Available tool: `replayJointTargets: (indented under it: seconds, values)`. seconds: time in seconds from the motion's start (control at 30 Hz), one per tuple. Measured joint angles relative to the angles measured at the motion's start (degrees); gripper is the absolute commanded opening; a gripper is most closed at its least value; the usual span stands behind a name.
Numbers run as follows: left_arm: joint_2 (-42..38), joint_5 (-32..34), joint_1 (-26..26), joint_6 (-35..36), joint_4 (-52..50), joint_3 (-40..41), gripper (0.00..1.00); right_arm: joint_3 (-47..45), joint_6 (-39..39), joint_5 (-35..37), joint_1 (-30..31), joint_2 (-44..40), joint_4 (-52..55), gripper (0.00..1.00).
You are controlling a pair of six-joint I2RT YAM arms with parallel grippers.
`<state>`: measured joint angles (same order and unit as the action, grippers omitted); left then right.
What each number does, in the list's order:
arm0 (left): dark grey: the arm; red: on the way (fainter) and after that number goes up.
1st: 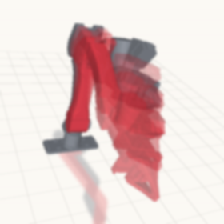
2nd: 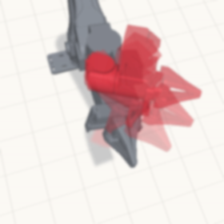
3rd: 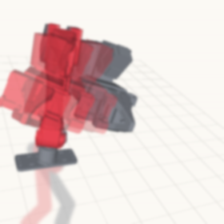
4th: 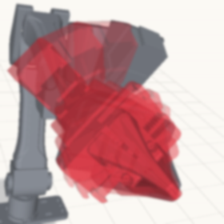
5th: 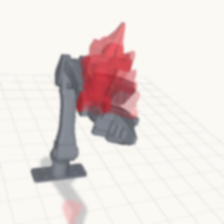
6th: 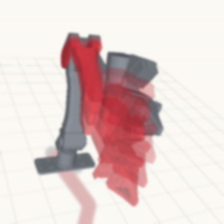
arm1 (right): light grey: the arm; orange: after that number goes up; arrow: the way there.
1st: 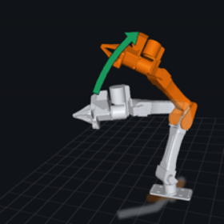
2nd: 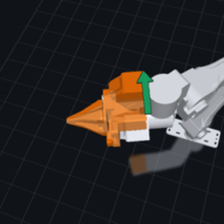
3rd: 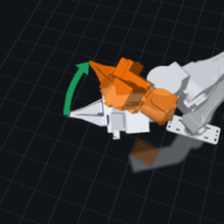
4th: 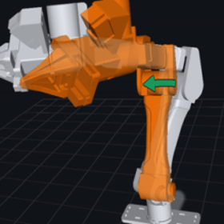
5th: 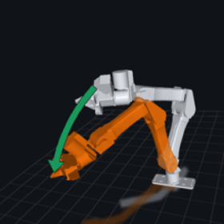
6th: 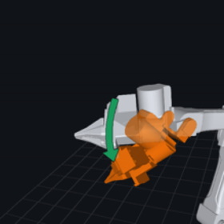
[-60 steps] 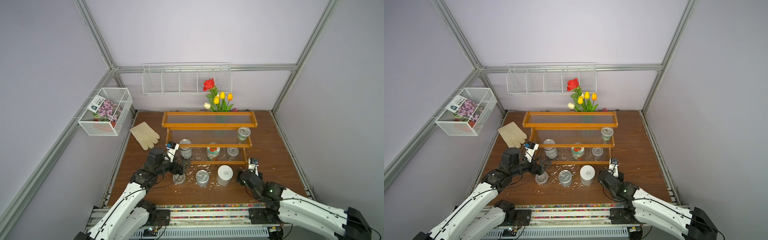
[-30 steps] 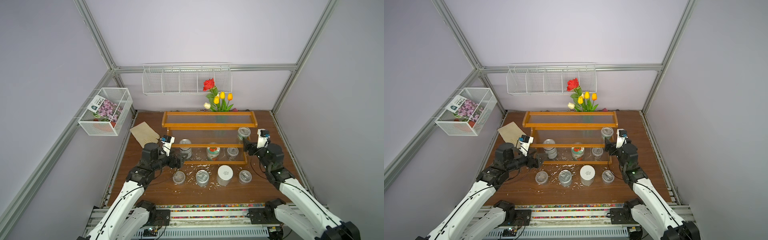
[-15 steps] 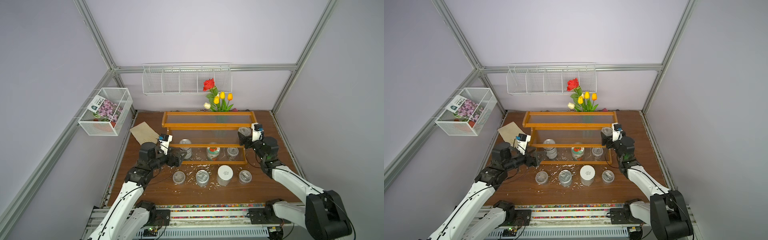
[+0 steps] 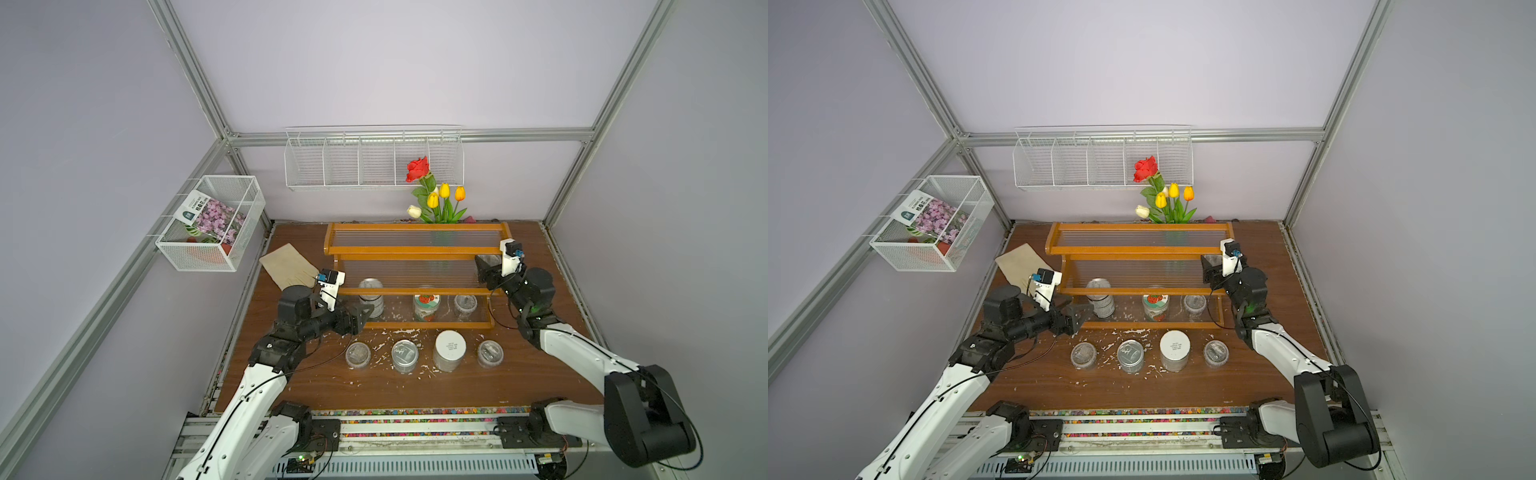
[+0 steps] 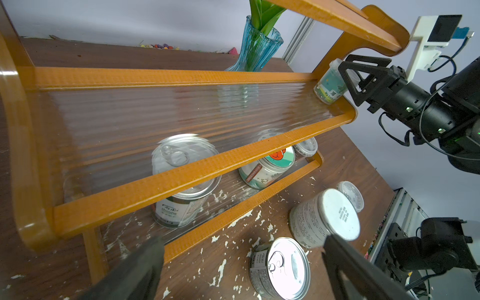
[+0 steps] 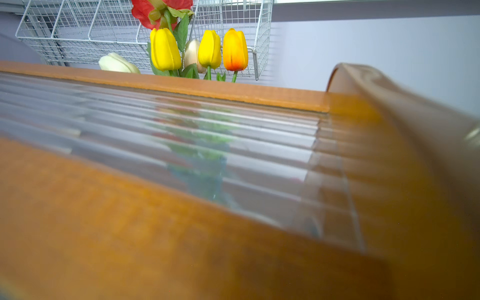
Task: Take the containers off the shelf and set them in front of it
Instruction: 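Pick up a container from the shelf.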
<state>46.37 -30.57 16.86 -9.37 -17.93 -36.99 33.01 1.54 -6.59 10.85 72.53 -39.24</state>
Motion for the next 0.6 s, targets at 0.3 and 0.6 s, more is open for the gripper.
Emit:
replayJointTargets:
  seconds: [0.3, 0.6]
  values:
    - [0.0, -1.0, 0.0, 0.0, -0.3, 0.9, 0.99, -1.8, -1.5, -1.2, 0.0, -1.3, 2.5, 0.86]
    - [0.3, -1.1, 0.0, 0.0, -0.3, 0.9, 0.99, -1.9, -2.4, -2.1, 0.0, -3.0, 4.9, 0.64]
